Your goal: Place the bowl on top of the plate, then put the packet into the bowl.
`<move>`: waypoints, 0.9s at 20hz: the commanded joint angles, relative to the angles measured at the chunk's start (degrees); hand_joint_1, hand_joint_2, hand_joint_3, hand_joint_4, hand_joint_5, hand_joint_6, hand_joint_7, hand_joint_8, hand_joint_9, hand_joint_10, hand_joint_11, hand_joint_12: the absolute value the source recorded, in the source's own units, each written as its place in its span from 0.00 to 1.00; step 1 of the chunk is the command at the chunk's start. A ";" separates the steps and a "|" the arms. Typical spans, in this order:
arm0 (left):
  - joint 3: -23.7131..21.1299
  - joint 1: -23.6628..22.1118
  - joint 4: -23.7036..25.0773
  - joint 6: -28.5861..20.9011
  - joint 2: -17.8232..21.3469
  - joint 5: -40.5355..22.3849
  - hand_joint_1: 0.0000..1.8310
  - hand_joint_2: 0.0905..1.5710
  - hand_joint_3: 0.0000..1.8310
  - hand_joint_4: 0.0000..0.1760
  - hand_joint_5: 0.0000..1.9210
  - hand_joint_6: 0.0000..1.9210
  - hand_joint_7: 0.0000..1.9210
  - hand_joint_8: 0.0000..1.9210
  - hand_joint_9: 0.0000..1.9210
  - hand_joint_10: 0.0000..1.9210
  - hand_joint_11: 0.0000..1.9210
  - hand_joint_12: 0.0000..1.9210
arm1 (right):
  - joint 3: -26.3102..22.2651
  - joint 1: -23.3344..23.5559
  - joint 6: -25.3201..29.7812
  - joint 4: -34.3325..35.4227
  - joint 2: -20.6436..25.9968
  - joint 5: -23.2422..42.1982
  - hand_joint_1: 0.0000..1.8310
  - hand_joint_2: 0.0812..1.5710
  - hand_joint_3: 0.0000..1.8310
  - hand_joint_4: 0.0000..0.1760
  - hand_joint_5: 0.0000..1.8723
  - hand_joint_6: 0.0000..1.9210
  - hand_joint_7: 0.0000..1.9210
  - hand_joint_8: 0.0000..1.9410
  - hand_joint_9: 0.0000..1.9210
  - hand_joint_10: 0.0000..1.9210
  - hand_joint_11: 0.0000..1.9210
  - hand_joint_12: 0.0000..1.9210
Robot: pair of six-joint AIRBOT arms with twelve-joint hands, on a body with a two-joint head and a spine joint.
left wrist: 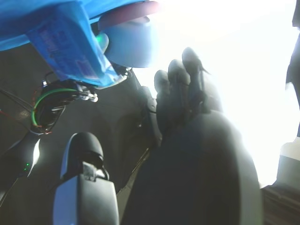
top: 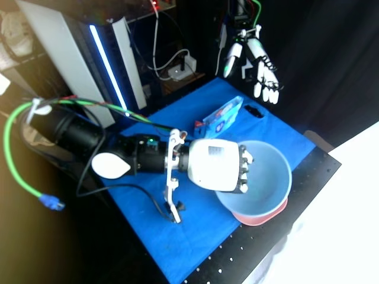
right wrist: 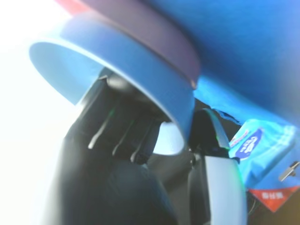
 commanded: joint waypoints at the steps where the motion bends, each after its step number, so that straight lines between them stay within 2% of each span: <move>1: 0.03 -0.61 -0.20 -0.62 -0.30 -7.16 0.27 0.69 0.00 0.44 0.22 0.00 0.16 0.00 0.11 0.00 0.00 0.24 | -0.09 0.62 0.20 0.81 -0.13 4.76 0.71 0.78 0.00 0.00 0.45 0.09 0.39 0.71 0.48 0.46 0.38 0.73; 2: 0.02 -0.61 -0.21 -0.63 -0.30 -7.16 0.27 0.69 0.00 0.44 0.22 0.00 0.16 0.00 0.11 0.00 0.00 0.24 | -0.28 0.62 0.21 0.48 -0.13 4.76 0.71 0.78 0.00 0.00 0.45 0.09 0.39 0.71 0.48 0.46 0.38 0.73; 3: 0.01 -0.61 -0.24 -0.63 -0.33 -7.17 0.27 0.69 0.00 0.47 0.22 0.00 0.16 0.00 0.11 0.00 0.00 0.21 | -0.50 0.62 0.21 -0.05 -0.13 4.76 0.70 0.81 0.00 0.00 0.39 0.01 0.34 0.77 0.43 0.40 0.32 0.71; 4: -0.01 -0.60 -0.26 -0.63 -0.35 -7.17 0.27 0.69 0.00 0.47 0.22 0.00 0.16 0.00 0.11 0.00 0.00 0.21 | -0.63 0.62 0.22 -0.34 -0.12 4.76 0.70 0.81 0.00 0.00 0.39 0.01 0.34 0.77 0.43 0.40 0.32 0.71; 5: -0.01 -0.60 -0.28 -0.63 -0.38 -7.17 0.27 0.69 0.00 0.47 0.22 0.00 0.16 0.00 0.10 0.00 0.00 0.20 | -0.67 0.62 0.22 -0.56 -0.11 4.76 0.55 0.85 0.00 0.00 0.26 0.00 0.27 0.11 0.31 0.09 0.10 0.59; 6: 0.02 -0.60 -0.28 -0.63 -0.41 -7.17 0.26 0.69 0.00 0.51 0.22 0.00 0.16 0.00 0.10 0.00 0.00 0.20 | -0.68 0.62 0.23 -0.80 -0.11 4.76 0.51 0.86 0.00 0.00 0.24 0.00 0.26 0.03 0.28 0.03 0.07 0.53; 7: 0.01 -0.60 -0.34 -0.63 -0.43 -7.21 0.26 0.69 0.00 0.53 0.22 0.00 0.16 0.00 0.10 0.00 0.00 0.20 | -0.74 0.62 0.24 -1.04 -0.10 4.76 0.46 0.87 0.00 0.00 0.21 0.00 0.24 0.01 0.25 0.01 0.04 0.47; 9: -0.01 -0.60 -0.40 -0.64 -0.45 -7.24 0.27 0.69 0.00 0.48 0.22 0.00 0.16 0.00 0.11 0.00 0.00 0.23 | -0.87 0.62 0.27 -1.45 -0.09 4.76 0.43 0.87 0.00 0.00 0.19 0.00 0.21 0.00 0.23 0.00 0.02 0.45; 10: -0.02 -0.60 -0.43 -0.64 -0.49 -7.23 0.28 0.69 0.00 0.53 0.22 0.00 0.16 0.00 0.11 0.00 0.00 0.23 | -0.95 0.62 0.36 -1.65 -0.07 4.75 0.42 0.87 0.00 0.10 0.18 0.00 0.21 0.00 0.23 0.00 0.02 0.45; 11: -0.03 -0.59 -0.46 -0.64 -0.51 -7.22 0.27 0.69 0.00 0.54 0.22 0.00 0.16 0.00 0.11 0.00 0.00 0.24 | -1.01 0.62 0.42 -1.81 -0.03 4.75 0.40 0.88 0.00 0.13 0.18 0.00 0.21 0.00 0.23 0.00 0.02 0.46; 12: -0.03 -0.59 -0.49 -0.64 -0.52 -7.22 0.28 0.69 0.00 0.54 0.22 0.00 0.16 0.00 0.11 0.00 0.00 0.23 | -1.04 0.62 0.47 -1.97 0.05 4.75 0.41 0.87 0.00 0.25 0.18 0.00 0.21 0.00 0.23 0.00 0.01 0.46; 13: -0.05 -0.59 -0.53 -0.64 -0.56 -7.23 0.28 0.69 0.00 0.54 0.22 0.00 0.16 0.00 0.11 0.00 0.00 0.23 | -1.16 0.62 0.75 -2.32 0.39 4.75 0.43 0.87 0.00 0.28 0.17 0.00 0.21 0.00 0.22 0.00 0.00 0.47; 14: -0.04 -0.59 -0.53 -0.66 -0.66 -7.23 0.28 0.69 0.00 0.50 0.23 0.00 0.16 0.00 0.12 0.00 0.00 0.25 | -1.33 0.62 1.38 -2.81 0.90 4.75 0.45 0.86 0.00 0.19 0.18 0.00 0.21 0.00 0.23 0.00 0.00 0.50; 16: -0.09 -0.59 -0.59 -0.67 -0.71 -7.25 0.28 0.69 0.00 0.48 0.22 0.00 0.15 0.00 0.10 0.00 0.00 0.22 | -1.65 0.63 2.94 -3.92 1.84 4.76 0.42 0.87 0.00 0.02 0.18 0.00 0.22 0.00 0.23 0.00 0.00 0.51; 17: -0.12 -0.59 -0.61 -0.68 -0.73 -7.26 0.28 0.69 0.00 0.50 0.22 0.00 0.15 0.00 0.10 0.00 0.00 0.22 | -2.04 0.63 2.97 -4.09 2.48 4.76 0.39 0.87 0.00 0.01 0.19 0.00 0.22 0.00 0.23 0.00 0.00 0.54; 18: -0.14 -0.59 -0.65 -0.68 -0.76 -7.30 0.28 0.69 0.00 0.47 0.22 0.00 0.15 0.00 0.11 0.00 0.00 0.23 | -2.34 0.63 2.97 -4.16 2.97 4.76 0.39 0.87 0.00 0.00 0.19 0.00 0.22 0.00 0.24 0.00 0.00 0.55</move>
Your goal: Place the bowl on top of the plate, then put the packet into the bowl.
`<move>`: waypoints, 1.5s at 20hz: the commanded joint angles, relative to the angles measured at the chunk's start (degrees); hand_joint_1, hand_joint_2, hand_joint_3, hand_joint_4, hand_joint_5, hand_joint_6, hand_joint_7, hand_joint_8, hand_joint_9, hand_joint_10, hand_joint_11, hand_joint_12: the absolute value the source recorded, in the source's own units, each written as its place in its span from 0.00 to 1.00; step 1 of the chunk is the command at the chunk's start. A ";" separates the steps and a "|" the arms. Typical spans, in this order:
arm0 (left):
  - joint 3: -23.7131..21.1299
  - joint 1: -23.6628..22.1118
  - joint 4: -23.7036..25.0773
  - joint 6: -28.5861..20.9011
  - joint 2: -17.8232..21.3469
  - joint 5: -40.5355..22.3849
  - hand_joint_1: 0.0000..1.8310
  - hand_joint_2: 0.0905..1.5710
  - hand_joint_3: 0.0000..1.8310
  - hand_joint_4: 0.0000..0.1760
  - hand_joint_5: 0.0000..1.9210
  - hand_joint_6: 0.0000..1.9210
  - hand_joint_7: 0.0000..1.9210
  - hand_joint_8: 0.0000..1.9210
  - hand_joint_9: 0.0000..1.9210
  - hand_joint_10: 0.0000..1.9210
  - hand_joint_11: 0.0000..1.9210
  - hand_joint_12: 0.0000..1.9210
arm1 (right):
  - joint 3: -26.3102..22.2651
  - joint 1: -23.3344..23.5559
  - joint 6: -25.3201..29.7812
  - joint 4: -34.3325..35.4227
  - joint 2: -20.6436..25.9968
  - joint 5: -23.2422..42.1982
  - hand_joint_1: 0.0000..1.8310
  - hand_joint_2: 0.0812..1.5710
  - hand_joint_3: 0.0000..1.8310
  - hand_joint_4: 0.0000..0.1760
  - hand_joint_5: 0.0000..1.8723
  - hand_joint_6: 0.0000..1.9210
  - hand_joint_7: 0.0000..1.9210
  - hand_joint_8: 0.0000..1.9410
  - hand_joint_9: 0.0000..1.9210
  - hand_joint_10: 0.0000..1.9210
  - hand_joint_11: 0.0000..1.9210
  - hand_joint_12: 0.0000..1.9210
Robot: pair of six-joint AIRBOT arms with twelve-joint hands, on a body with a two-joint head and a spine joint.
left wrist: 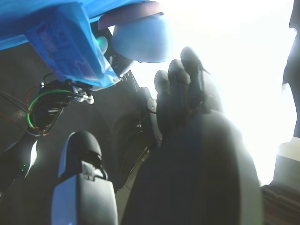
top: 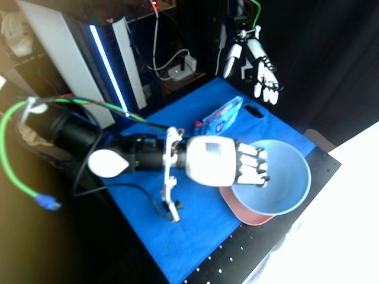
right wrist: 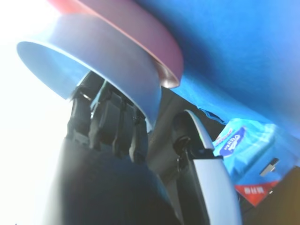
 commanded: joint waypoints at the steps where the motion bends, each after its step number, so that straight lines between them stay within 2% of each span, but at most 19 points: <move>1: -0.15 -0.59 -0.22 -0.64 -0.37 -7.27 0.29 0.69 0.00 0.51 0.22 0.00 0.15 0.00 0.10 0.00 0.00 0.21 | -0.28 0.67 0.13 1.46 0.30 5.82 0.37 0.86 0.00 0.00 0.19 0.00 0.22 0.00 0.24 0.00 0.01 0.55; 5: -0.23 -0.59 -0.32 -0.64 -0.45 -7.30 0.28 0.69 0.00 0.48 0.22 0.00 0.15 0.00 0.10 0.00 0.00 0.19 | -1.44 0.68 0.12 0.76 2.48 5.83 0.30 0.86 0.00 0.00 0.20 0.00 0.22 0.00 0.26 0.00 0.08 0.46; 6: -0.25 -0.59 -0.38 -0.64 -0.49 -7.30 0.28 0.70 0.00 0.46 0.22 0.00 0.15 0.00 0.10 0.00 0.00 0.21 | -1.49 0.68 0.12 0.78 2.68 5.83 0.29 0.86 0.00 0.07 0.20 0.00 0.22 0.00 0.26 0.00 0.09 0.46; 7: -0.26 -0.58 -0.40 -0.65 -0.52 -7.30 0.28 0.70 0.00 0.45 0.22 0.00 0.15 0.00 0.11 0.00 0.00 0.20 | -1.47 0.69 0.12 0.82 2.71 5.83 0.28 0.87 0.00 0.23 0.19 0.00 0.22 0.00 0.25 0.00 0.09 0.46; 8: -0.26 -0.58 -0.40 -0.66 -0.59 -7.32 0.29 0.69 0.00 0.47 0.21 0.00 0.15 0.00 0.11 0.00 0.00 0.19 | -1.47 0.70 0.12 0.84 2.71 5.83 0.30 0.86 0.00 0.26 0.19 0.00 0.21 0.00 0.25 0.00 0.09 0.46; 9: -0.25 -0.58 -0.40 -0.67 -0.63 -7.38 0.30 0.69 0.00 0.46 0.21 0.00 0.15 0.00 0.10 0.00 0.00 0.16 | -1.47 0.70 0.12 0.85 2.71 5.83 0.29 0.87 0.00 0.20 0.19 0.00 0.23 0.00 0.26 0.00 0.10 0.46; 11: -0.22 -0.58 -0.40 -0.72 -0.63 -7.40 0.28 0.69 0.00 0.50 0.22 0.00 0.16 0.00 0.11 0.00 0.00 0.18 | -1.36 0.70 0.12 0.84 2.70 5.83 0.21 0.89 0.00 0.19 0.18 0.00 0.21 0.00 0.24 0.00 0.07 0.41; 14: -0.18 -0.59 -0.39 -0.77 -0.68 -7.38 0.29 0.69 0.00 0.50 0.22 0.00 0.16 0.00 0.11 0.00 0.00 0.20 | -0.59 1.23 0.11 1.06 1.60 5.83 0.32 0.86 0.00 0.12 0.19 0.00 0.22 0.00 0.25 0.00 0.08 0.43; 16: -0.17 -0.59 -0.37 -0.82 -0.76 -7.40 0.29 0.69 0.00 0.53 0.22 0.00 0.16 0.00 0.11 0.00 0.00 0.20 | 0.07 1.67 0.11 1.25 0.67 5.83 0.30 0.87 0.00 0.00 0.21 0.00 0.24 0.00 0.25 0.00 0.08 0.43; 18: -0.14 -0.59 -0.37 -0.85 -0.83 -7.40 0.28 0.69 0.00 0.48 0.21 0.00 0.15 0.00 0.11 0.00 0.00 0.20 | 0.55 1.77 0.11 1.39 -0.02 5.83 0.32 0.86 0.00 0.00 0.24 0.00 0.27 0.00 0.26 0.00 0.09 0.41; 19: -0.13 -0.59 -0.37 -0.86 -0.83 -7.43 0.28 0.69 0.00 0.55 0.22 0.00 0.16 0.00 0.12 0.00 0.00 0.22 | 0.71 1.77 0.11 1.41 -0.28 5.83 0.35 0.84 0.00 0.00 0.27 0.00 0.31 0.00 0.30 0.01 0.11 0.40; 21: -0.18 -0.59 -0.36 -0.88 -0.83 -7.53 0.29 0.69 0.00 0.46 0.22 0.00 0.16 0.00 0.12 0.00 0.00 0.25 | 0.97 1.77 0.11 1.40 -0.53 5.81 0.42 0.81 0.00 0.00 0.34 0.00 0.40 0.01 0.39 0.01 0.18 0.39; 22: -0.19 -0.59 -0.36 -0.88 -0.83 -7.53 0.28 0.70 0.00 0.43 0.21 0.00 0.16 0.00 0.12 0.00 0.00 0.27 | 1.10 1.76 0.11 1.39 -0.60 5.81 0.53 0.78 0.00 0.00 0.38 0.56 0.48 0.00 0.47 0.01 0.24 0.41; 23: -0.22 -0.59 -0.35 -0.88 -0.84 -7.53 0.28 0.70 0.00 0.41 0.21 0.00 0.16 0.00 0.13 0.00 0.00 0.28 | 1.16 1.76 0.11 1.39 -0.65 5.81 0.54 0.78 0.00 0.01 0.40 0.66 0.54 0.01 0.53 0.02 0.29 0.48; 24: -0.26 -0.59 -0.35 -0.88 -0.86 -7.54 0.28 0.71 0.00 0.35 0.21 0.00 0.16 0.00 0.13 0.00 0.00 0.29 | 1.27 1.76 0.11 1.38 -0.68 5.80 0.56 0.75 0.00 0.00 0.44 0.63 0.59 0.02 0.57 0.05 0.32 0.57; 25: -0.27 -0.59 -0.35 -0.89 -0.88 -7.54 0.28 0.70 0.00 0.44 0.21 0.00 0.16 0.00 0.12 0.00 0.00 0.26 | 1.35 1.76 0.11 1.38 -0.71 5.80 0.59 0.73 0.00 0.00 0.48 0.57 0.65 0.04 0.64 0.08 0.38 0.65; 26: -0.28 -0.59 -0.35 -0.90 -0.91 -7.54 0.29 0.70 0.00 0.50 0.21 0.00 0.15 0.00 0.11 0.00 0.00 0.23 | 1.50 1.76 0.11 1.37 -0.75 5.80 0.60 0.72 0.00 0.00 0.49 0.55 0.68 0.06 0.61 0.25 0.41 0.71; 27: -0.28 -0.59 -0.35 -0.91 -0.91 -7.55 0.29 0.69 0.00 0.51 0.21 0.00 0.15 0.00 0.11 0.00 0.00 0.24 | 1.57 1.76 0.11 1.37 -0.78 5.79 0.60 0.72 0.00 0.00 0.49 0.56 0.69 0.07 0.57 0.32 0.39 0.71; 30: -0.31 -0.59 -0.35 -0.97 -0.95 -7.58 0.28 0.69 0.00 0.48 0.21 0.00 0.16 0.00 0.12 0.00 0.00 0.25 | 1.94 1.76 0.11 1.35 -0.89 5.78 0.61 0.72 0.00 0.00 0.49 0.56 0.71 0.05 0.58 0.28 0.41 0.67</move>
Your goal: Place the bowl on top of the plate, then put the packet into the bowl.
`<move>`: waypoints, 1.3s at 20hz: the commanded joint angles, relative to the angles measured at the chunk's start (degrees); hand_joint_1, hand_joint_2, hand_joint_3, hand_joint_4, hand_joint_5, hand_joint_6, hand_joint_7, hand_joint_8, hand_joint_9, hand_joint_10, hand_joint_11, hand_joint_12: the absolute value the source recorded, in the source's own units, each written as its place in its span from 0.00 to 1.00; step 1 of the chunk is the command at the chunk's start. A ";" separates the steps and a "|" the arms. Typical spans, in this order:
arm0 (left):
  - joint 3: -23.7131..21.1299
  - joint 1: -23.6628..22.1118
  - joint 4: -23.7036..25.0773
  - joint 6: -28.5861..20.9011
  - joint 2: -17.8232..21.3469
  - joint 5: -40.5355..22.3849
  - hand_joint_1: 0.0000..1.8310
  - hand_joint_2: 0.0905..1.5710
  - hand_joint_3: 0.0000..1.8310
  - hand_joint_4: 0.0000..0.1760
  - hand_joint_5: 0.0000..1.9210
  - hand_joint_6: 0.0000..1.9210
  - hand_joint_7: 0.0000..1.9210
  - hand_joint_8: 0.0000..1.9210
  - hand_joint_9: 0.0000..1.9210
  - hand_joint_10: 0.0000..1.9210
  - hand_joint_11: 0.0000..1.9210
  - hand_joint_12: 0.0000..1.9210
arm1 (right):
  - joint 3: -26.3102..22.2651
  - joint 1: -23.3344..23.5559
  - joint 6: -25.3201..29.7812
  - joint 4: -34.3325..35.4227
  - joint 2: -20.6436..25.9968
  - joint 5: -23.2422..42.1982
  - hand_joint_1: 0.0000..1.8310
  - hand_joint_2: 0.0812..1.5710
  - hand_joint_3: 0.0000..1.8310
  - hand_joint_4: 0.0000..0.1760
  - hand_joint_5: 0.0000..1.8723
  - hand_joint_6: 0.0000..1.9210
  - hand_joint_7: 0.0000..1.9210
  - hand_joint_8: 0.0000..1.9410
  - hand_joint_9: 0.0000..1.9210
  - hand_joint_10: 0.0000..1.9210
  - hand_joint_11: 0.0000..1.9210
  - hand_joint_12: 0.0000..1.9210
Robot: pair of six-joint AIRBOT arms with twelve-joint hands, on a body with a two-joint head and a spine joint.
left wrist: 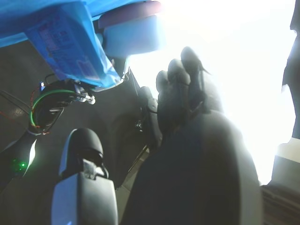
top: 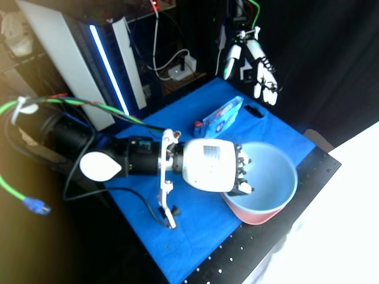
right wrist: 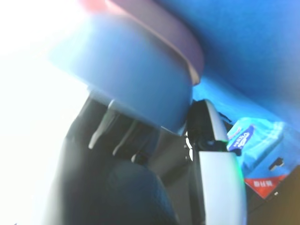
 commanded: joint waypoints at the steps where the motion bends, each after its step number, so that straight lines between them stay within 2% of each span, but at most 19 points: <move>1: -0.21 -0.58 -0.17 -0.59 -0.60 -7.40 0.28 0.69 0.00 0.52 0.22 0.00 0.15 0.00 0.12 0.00 0.00 0.25 | 0.30 0.95 0.04 1.42 -0.14 4.93 0.61 0.73 0.00 0.00 0.48 0.58 0.71 0.05 0.57 0.32 0.42 0.70; 2: -0.23 -0.58 -0.17 -0.59 -0.64 -7.36 0.28 0.69 0.00 0.52 0.22 0.00 0.15 0.00 0.12 0.00 0.00 0.25 | 0.34 0.95 0.04 1.42 -0.12 4.92 0.60 0.74 0.00 0.00 0.46 0.61 0.71 0.07 0.56 0.38 0.42 0.72; 3: -0.23 -0.58 -0.17 -0.61 -0.70 -7.37 0.28 0.69 0.00 0.44 0.22 0.00 0.16 0.00 0.13 0.00 0.01 0.26 | 0.36 0.95 0.04 1.42 -0.12 4.92 0.59 0.74 0.00 0.00 0.46 0.62 0.69 0.13 0.54 0.43 0.43 0.73; 4: -0.23 -0.58 -0.18 -0.63 -0.72 -7.36 0.28 0.69 0.00 0.49 0.21 0.00 0.16 0.00 0.13 0.00 0.00 0.26 | 0.36 0.95 0.04 1.41 -0.12 4.92 0.58 0.75 0.00 0.00 0.45 0.63 0.67 0.13 0.54 0.43 0.42 0.72; 6: -0.23 -0.58 -0.19 -0.68 -0.72 -7.38 0.28 0.70 0.00 0.44 0.21 0.00 0.16 0.00 0.13 0.00 0.00 0.26 | 0.32 0.95 0.04 1.41 -0.11 4.93 0.57 0.75 0.00 0.00 0.44 0.64 0.66 0.11 0.55 0.33 0.40 0.66; 7: -0.23 -0.58 -0.19 -0.68 -0.72 -7.39 0.28 0.69 0.00 0.49 0.21 0.00 0.16 0.00 0.12 0.00 0.00 0.24 | 0.25 0.95 0.04 1.41 -0.11 4.93 0.56 0.76 0.00 0.00 0.44 0.64 0.64 0.08 0.54 0.32 0.38 0.67; 8: -0.22 -0.58 -0.19 -0.68 -0.72 -7.40 0.28 0.70 0.00 0.47 0.21 0.00 0.15 0.00 0.12 0.00 0.00 0.23 | 0.03 0.95 0.04 1.40 -0.11 4.94 0.50 0.78 0.01 0.65 0.38 0.71 0.55 0.04 0.47 0.26 0.30 0.63; 9: -0.21 -0.58 -0.20 -0.68 -0.72 -7.42 0.28 0.69 0.00 0.48 0.21 0.00 0.15 0.00 0.12 0.00 0.00 0.23 | -0.14 0.95 0.04 1.40 -0.11 4.94 0.43 0.77 0.00 0.00 0.31 0.29 0.47 0.01 0.42 0.15 0.23 0.59; 10: -0.21 -0.58 -0.21 -0.68 -0.73 -7.44 0.28 0.70 0.00 0.48 0.20 0.00 0.15 0.00 0.12 0.00 0.00 0.23 | -0.20 0.95 0.04 1.41 -0.10 4.94 0.41 0.72 0.00 0.00 0.25 0.09 0.33 0.00 0.34 0.05 0.12 0.55; 11: -0.20 -0.56 -0.23 -0.68 -0.76 -7.41 0.28 0.70 0.00 0.45 0.20 0.00 0.15 0.00 0.12 0.00 0.00 0.23 | -0.17 0.95 0.04 1.42 -0.05 4.94 0.39 0.69 0.00 0.00 0.21 0.02 0.26 0.00 0.29 0.01 0.06 0.51; 12: -0.19 -0.56 -0.23 -0.68 -0.78 -7.38 0.29 0.69 0.00 0.51 0.20 0.00 0.15 0.00 0.12 0.00 0.00 0.23 | -0.17 0.95 0.04 1.42 0.00 4.94 0.39 0.64 0.00 0.31 0.15 0.00 0.19 0.00 0.21 0.00 0.01 0.43; 13: -0.18 -0.56 -0.23 -0.68 -0.78 -7.40 0.29 0.69 0.00 0.48 0.21 0.00 0.16 0.00 0.13 0.00 0.00 0.25 | -0.19 0.95 0.04 1.42 0.01 4.95 0.37 0.60 0.00 0.67 0.09 0.00 0.11 0.01 0.14 0.01 0.00 0.23; 14: -0.17 -0.56 -0.23 -0.67 -0.78 -7.41 0.29 0.69 0.00 0.47 0.20 0.00 0.16 0.00 0.13 0.00 0.00 0.25 | -0.26 0.95 0.04 1.43 0.03 4.96 0.36 0.58 0.00 0.87 0.06 0.00 0.06 0.01 0.08 0.01 0.00 0.07; 15: -0.16 -0.56 -0.24 -0.67 -0.82 -7.42 0.28 0.69 0.00 0.46 0.20 0.00 0.16 0.00 0.12 0.00 0.00 0.23 | -0.34 0.95 0.04 1.43 0.07 4.96 0.37 0.55 0.00 0.97 0.04 0.00 0.03 0.00 0.03 0.00 0.00 0.01; 18: -0.01 -0.56 -0.28 -0.67 -0.87 -7.38 0.30 0.68 0.00 0.49 0.21 0.00 0.16 0.00 0.12 0.00 0.00 0.23 | -1.77 0.96 0.04 1.48 1.74 5.67 0.38 0.50 0.00 1.00 0.01 0.00 0.00 0.00 0.00 0.00 0.00 0.00; 20: 0.23 -0.57 -0.28 -0.68 -0.80 -7.42 0.33 0.67 0.00 0.44 0.21 0.00 0.17 0.00 0.13 0.00 0.01 0.25 | -3.21 0.95 0.04 2.79 3.80 8.15 0.36 0.49 0.00 1.00 0.00 0.00 0.00 0.00 0.00 0.00 0.00 0.00; 22: 0.64 -0.62 -0.22 -0.68 -0.72 -7.25 0.34 0.66 0.00 0.45 0.21 0.00 0.16 0.00 0.13 0.00 0.00 0.28 | -4.82 0.95 0.04 5.53 6.53 11.81 0.32 0.50 0.00 1.00 0.00 0.00 0.00 0.00 0.00 0.00 0.00 0.00; 24: 1.43 -1.55 0.48 -0.74 -0.72 -6.20 0.40 0.65 0.00 0.35 0.20 0.00 0.16 0.00 0.13 0.00 0.00 0.27 | -7.25 0.23 -0.02 9.63 9.94 16.93 0.31 0.50 0.00 1.00 0.00 0.00 0.00 0.00 0.00 0.00 0.00 0.00; 26: 2.85 -4.29 2.65 -0.73 -0.95 -3.71 0.44 0.61 0.00 0.31 0.20 0.00 0.16 0.00 0.12 0.00 0.00 0.24 | -11.10 -3.37 -0.71 14.40 13.76 24.26 0.33 0.53 0.01 1.00 0.00 0.00 0.00 0.00 0.00 0.00 0.00 0.00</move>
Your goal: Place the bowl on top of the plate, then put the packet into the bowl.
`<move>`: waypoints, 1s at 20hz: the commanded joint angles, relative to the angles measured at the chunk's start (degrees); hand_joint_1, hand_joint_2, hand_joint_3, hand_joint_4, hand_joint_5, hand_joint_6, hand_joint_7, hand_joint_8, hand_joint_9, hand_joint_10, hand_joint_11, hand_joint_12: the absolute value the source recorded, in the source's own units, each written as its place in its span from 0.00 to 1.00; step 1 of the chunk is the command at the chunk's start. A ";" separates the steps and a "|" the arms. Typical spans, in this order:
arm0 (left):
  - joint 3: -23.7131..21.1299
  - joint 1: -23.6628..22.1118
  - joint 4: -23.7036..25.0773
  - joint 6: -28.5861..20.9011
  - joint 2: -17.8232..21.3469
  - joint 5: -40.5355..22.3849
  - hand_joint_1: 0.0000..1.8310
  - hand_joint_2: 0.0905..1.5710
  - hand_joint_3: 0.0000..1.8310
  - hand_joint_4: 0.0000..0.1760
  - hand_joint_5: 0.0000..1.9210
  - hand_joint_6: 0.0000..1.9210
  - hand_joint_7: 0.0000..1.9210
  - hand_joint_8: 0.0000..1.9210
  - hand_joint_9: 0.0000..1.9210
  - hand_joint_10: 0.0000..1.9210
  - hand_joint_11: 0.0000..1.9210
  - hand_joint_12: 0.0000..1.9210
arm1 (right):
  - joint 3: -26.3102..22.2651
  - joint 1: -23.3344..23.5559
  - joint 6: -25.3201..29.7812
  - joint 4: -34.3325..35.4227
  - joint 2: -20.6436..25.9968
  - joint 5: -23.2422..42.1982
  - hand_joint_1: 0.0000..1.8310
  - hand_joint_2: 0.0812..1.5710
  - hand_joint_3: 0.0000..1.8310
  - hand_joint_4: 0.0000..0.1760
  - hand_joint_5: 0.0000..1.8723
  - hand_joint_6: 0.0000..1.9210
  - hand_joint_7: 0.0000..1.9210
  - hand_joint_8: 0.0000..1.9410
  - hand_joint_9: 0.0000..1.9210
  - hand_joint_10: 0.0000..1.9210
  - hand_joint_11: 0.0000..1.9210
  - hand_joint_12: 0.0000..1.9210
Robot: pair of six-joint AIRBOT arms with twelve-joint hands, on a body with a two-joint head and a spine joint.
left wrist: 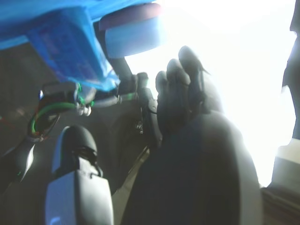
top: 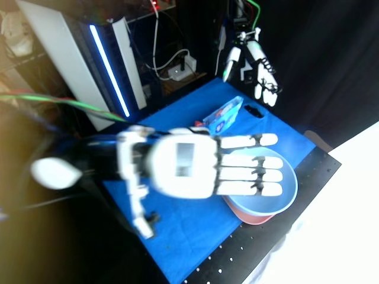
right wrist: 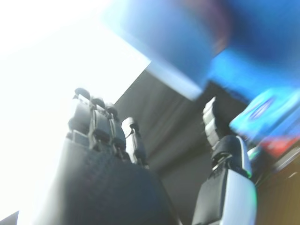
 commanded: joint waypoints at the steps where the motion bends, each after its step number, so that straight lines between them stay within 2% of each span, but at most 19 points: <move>1: 0.71 -1.75 1.55 -0.53 -0.70 -4.80 0.45 0.60 0.00 0.28 0.19 0.00 0.16 0.00 0.12 0.00 0.00 0.22 | -1.51 -1.57 -0.28 2.88 0.91 10.33 0.32 0.53 0.01 1.00 0.00 0.00 0.00 0.00 0.00 0.00 0.00 0.00; 2: 1.98 -4.32 3.80 -0.83 -1.53 -2.40 0.45 0.59 0.00 0.20 0.19 0.00 0.15 0.00 0.12 0.00 0.02 0.23 | -4.26 -5.03 -1.35 6.43 3.42 14.41 0.33 0.52 0.00 1.00 0.00 0.00 0.00 0.00 0.00 0.00 0.00 0.00; 3: 2.19 -4.74 4.21 -0.94 -1.68 -2.00 0.46 0.58 0.00 0.29 0.18 0.00 0.13 0.00 0.09 0.00 0.00 0.20 | -4.82 -5.75 -1.47 7.14 3.90 15.07 0.31 0.52 0.00 1.00 0.00 0.00 0.00 0.00 0.00 0.00 0.01 0.01; 4: 3.48 -6.83 6.61 -2.04 -2.52 0.18 0.48 0.57 0.00 0.35 0.18 0.00 0.13 0.00 0.07 0.00 0.00 0.15 | -7.24 -9.52 -1.63 10.49 5.93 19.76 0.29 0.55 0.01 0.74 0.00 0.00 0.00 0.00 0.00 0.00 0.00 0.00; 5: 4.40 -8.03 8.20 -3.08 -3.30 1.94 0.49 0.55 0.00 0.36 0.18 0.00 0.14 0.00 0.10 0.00 0.00 0.21 | -8.89 -11.83 -1.63 12.68 7.21 22.88 0.29 0.57 0.01 0.80 0.00 0.00 0.00 0.00 0.00 0.00 0.00 0.00; 6: 4.83 -8.54 8.79 -3.56 -3.84 2.75 0.48 0.55 0.00 0.45 0.18 0.00 0.14 0.00 0.10 0.00 0.00 0.21 | -9.44 -12.77 -1.63 13.44 7.72 24.16 0.27 0.56 0.00 0.84 0.00 0.00 0.00 0.00 0.00 0.00 0.00 0.00; 7: 5.95 -9.08 9.77 -4.52 -4.99 4.35 0.49 0.55 0.00 0.50 0.19 0.00 0.16 0.00 0.14 0.00 0.00 0.32 | -10.52 -14.38 -1.63 15.11 8.43 26.36 0.34 0.57 0.00 0.93 0.00 0.00 0.00 0.00 0.00 0.00 0.00 0.00; 8: 6.57 -9.36 10.29 -5.19 -5.68 5.17 0.51 0.56 0.00 0.60 0.19 0.00 0.19 0.00 0.17 0.00 0.00 0.39 | -11.04 -15.32 -1.63 16.03 8.70 27.49 0.39 0.59 0.01 0.91 0.00 0.00 0.00 0.00 0.00 0.00 0.00 0.00; 9: 6.97 -9.68 10.89 -5.67 -6.12 5.96 0.51 0.56 0.00 0.58 0.19 0.00 0.21 0.01 0.20 0.01 0.03 0.41 | -11.43 -16.07 -1.63 16.72 8.81 28.32 0.39 0.59 0.01 0.98 0.00 0.00 0.00 0.00 0.00 0.00 0.00 0.00; 10: 7.34 -10.31 11.25 -5.67 -6.40 7.20 0.54 0.60 0.00 0.45 0.22 0.00 0.26 0.01 0.26 0.01 0.08 0.44 | -11.75 -16.60 -1.63 17.19 8.83 28.78 0.39 0.59 0.00 1.00 0.00 0.00 0.00 0.00 0.00 0.00 0.00 0.00; 11: 7.97 -11.08 11.63 -5.66 -6.75 8.23 0.59 0.64 0.00 0.08 0.32 0.01 0.37 0.02 0.37 0.04 0.18 0.48 | -11.93 -16.97 -1.63 17.37 8.83 28.82 0.39 0.59 0.00 1.00 0.00 0.00 0.00 0.00 0.00 0.00 0.00 0.00; 12: 8.71 -12.14 11.96 -5.65 -7.18 9.13 0.70 0.72 0.00 0.00 0.41 0.01 0.46 0.46 0.45 0.06 0.24 0.52 | -12.11 -17.39 -1.63 17.68 8.83 28.82 0.39 0.59 0.00 0.99 0.00 0.00 0.00 0.00 0.00 0.00 0.00 0.00; 13: 9.52 -13.34 12.45 -5.63 -7.45 9.90 0.67 0.72 0.00 0.00 0.46 0.40 0.48 0.60 0.55 0.14 0.33 0.62 | -12.25 -17.85 -1.63 18.14 8.80 28.83 0.37 0.59 0.00 0.96 0.00 0.00 0.00 0.00 0.00 0.00 0.00 0.00; 14: 10.28 -15.09 13.51 -5.61 -7.50 11.04 0.73 0.71 0.00 0.00 0.46 0.49 0.46 0.60 0.48 0.56 0.37 0.63 | -12.37 -18.33 -1.63 18.53 8.80 28.98 0.36 0.60 0.00 0.96 0.00 0.00 0.00 0.00 0.00 0.00 0.00 0.00; 15: 11.05 -16.97 15.21 -5.62 -7.46 12.51 0.67 0.72 0.00 0.00 0.46 0.54 0.46 0.63 0.47 0.50 0.39 0.64 | -12.44 -18.76 -1.63 18.90 8.82 29.05 0.36 0.60 0.00 0.93 0.00 0.00 0.00 0.00 0.00 0.00 0.00 0.00; 16: 11.60 -18.99 17.30 -5.62 -7.16 14.00 0.66 0.73 0.00 0.00 0.46 0.54 0.46 0.65 0.47 0.46 0.39 0.66 | -12.47 -19.19 -1.63 19.27 8.89 29.11 0.35 0.60 0.01 0.98 0.00 0.00 0.00 0.00 0.00 0.00 0.00 0.00; 17: 11.74 -20.25 18.72 -5.62 -6.64 14.72 0.65 0.73 0.00 0.00 0.45 0.55 0.45 0.66 0.47 0.45 0.37 0.68 | -12.48 -19.42 -1.63 19.62 8.92 29.16 0.37 0.60 0.00 0.92 0.00 0.00 0.00 0.00 0.00 0.00 0.00 0.00; 18: 11.68 -20.84 19.63 -5.62 -6.05 14.99 0.72 0.71 0.00 0.00 0.46 0.52 0.45 0.61 0.48 0.62 0.38 0.68 | -12.48 -19.54 -1.63 19.89 8.93 29.21 0.37 0.60 0.00 0.92 0.00 0.00 0.00 0.00 0.00 0.00 0.00 0.00; 20: 11.21 -21.08 20.46 -5.64 -4.30 15.01 0.74 0.69 0.00 0.00 0.49 0.46 0.48 0.56 0.50 0.63 0.40 0.65 | -12.55 -19.71 -1.63 19.94 8.92 29.21 0.35 0.61 0.00 0.97 0.00 0.00 0.00 0.00 0.00 0.00 0.00 0.00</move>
